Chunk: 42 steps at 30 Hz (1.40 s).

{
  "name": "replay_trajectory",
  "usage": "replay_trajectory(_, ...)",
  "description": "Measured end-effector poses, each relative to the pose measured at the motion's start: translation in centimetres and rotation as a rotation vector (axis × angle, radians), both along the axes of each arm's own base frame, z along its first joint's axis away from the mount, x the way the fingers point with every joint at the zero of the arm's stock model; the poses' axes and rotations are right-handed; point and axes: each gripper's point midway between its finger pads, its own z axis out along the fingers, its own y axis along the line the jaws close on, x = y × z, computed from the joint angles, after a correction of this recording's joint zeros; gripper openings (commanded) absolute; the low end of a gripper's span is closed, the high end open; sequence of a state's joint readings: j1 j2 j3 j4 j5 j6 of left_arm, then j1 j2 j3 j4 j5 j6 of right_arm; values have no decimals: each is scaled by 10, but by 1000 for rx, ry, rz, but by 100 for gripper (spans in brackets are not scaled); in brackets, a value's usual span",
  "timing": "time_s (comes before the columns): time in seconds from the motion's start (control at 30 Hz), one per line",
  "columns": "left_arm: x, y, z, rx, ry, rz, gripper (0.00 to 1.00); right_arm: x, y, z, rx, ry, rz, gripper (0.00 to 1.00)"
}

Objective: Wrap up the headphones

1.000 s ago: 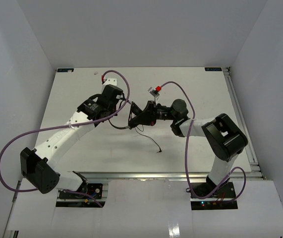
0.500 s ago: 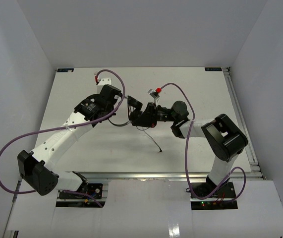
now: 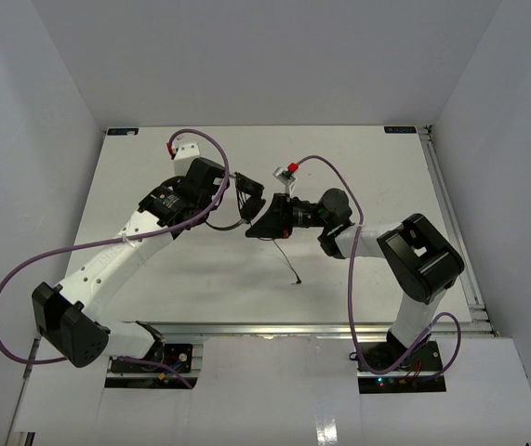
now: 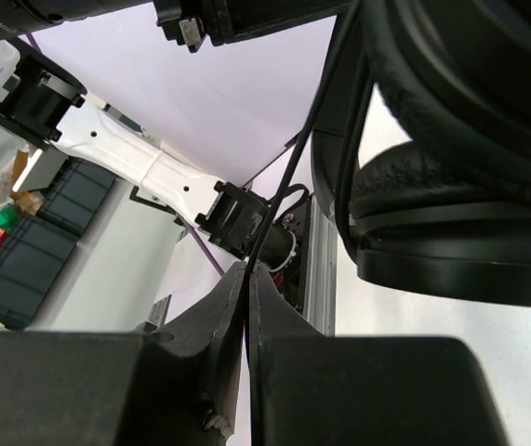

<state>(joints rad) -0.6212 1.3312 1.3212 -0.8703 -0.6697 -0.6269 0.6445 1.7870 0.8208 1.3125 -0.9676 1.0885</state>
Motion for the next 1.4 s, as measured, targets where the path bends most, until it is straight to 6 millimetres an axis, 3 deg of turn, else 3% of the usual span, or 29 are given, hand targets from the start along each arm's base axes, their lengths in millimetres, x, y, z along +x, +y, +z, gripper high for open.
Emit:
replay_trajectory(0.4,-7,-6,27,-60,5,-15,0,2,1,-12,-18,74,-4,10)
replay_trajectory(0.6,-8,-7,34,-81,0,-3,0,-2,0,-14,-24,73,19,16)
replay_trajectory(0.83,7,-12,75,-193,-128,44,0,-15,1,-33,-70,108,85,16)
replay_trajectory(1.23,7,-13,79,-218,-137,54,0,-18,1,-34,-72,96,100,13)
replay_trajectory(1.4,5,-14,95,-249,-162,43,0,-16,2,-44,-85,110,99,13)
